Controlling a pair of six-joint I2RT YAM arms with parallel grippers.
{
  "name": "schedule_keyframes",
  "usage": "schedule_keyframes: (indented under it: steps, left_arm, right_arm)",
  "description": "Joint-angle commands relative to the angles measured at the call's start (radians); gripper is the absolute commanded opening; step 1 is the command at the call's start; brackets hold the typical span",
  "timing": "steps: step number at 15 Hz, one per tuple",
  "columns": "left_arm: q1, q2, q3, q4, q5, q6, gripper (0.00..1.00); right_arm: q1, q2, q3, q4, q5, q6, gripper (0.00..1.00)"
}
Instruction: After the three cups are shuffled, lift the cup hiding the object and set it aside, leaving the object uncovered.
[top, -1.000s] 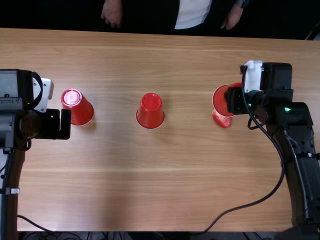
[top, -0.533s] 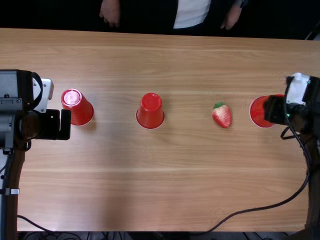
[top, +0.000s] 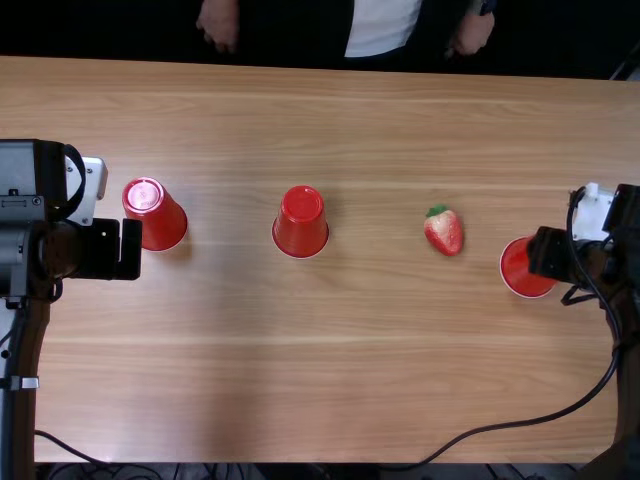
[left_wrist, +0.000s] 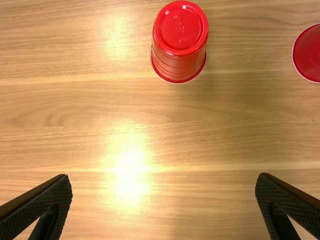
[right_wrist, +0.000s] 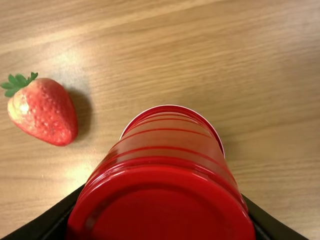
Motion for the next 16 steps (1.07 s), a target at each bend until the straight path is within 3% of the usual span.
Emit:
schedule_keyframes:
  steps: [1, 2, 3, 4, 5, 6, 11, 16]
  left_arm:
    - [-0.012, -0.025, 0.026, -0.003, -0.001, 0.005, 1.00]
    - [-0.012, -0.027, 0.026, -0.003, -0.001, 0.005, 1.00]
    - [-0.012, -0.043, 0.025, -0.003, -0.001, 0.005, 1.00]
    - [-0.012, -0.054, 0.022, -0.003, -0.001, 0.005, 1.00]
    - [-0.011, -0.056, 0.020, -0.003, -0.001, 0.005, 1.00]
    - [-0.008, -0.056, 0.019, -0.003, -0.001, 0.005, 1.00]
    - [-0.003, -0.085, -0.004, -0.005, -0.001, 0.005, 1.00]
    - [0.000, -0.151, -0.032, -0.003, -0.001, 0.002, 1.00]
  right_arm:
    - [-0.006, 0.045, -0.012, 0.005, -0.002, -0.007, 0.13]
    - [-0.006, 0.072, -0.012, 0.015, -0.002, -0.007, 0.15]
    - [-0.005, 0.083, -0.014, 0.028, -0.002, -0.007, 0.26]
    - [-0.005, 0.085, -0.017, 0.035, -0.002, -0.007, 0.49]
    - [-0.005, 0.085, -0.019, 0.035, 0.000, -0.007, 0.81]
    - [-0.003, 0.085, -0.020, 0.035, 0.000, -0.007, 1.00]
    - [0.005, 0.069, -0.015, 0.035, 0.000, -0.007, 1.00]
    - [0.037, -0.109, -0.005, 0.035, -0.007, -0.008, 1.00]
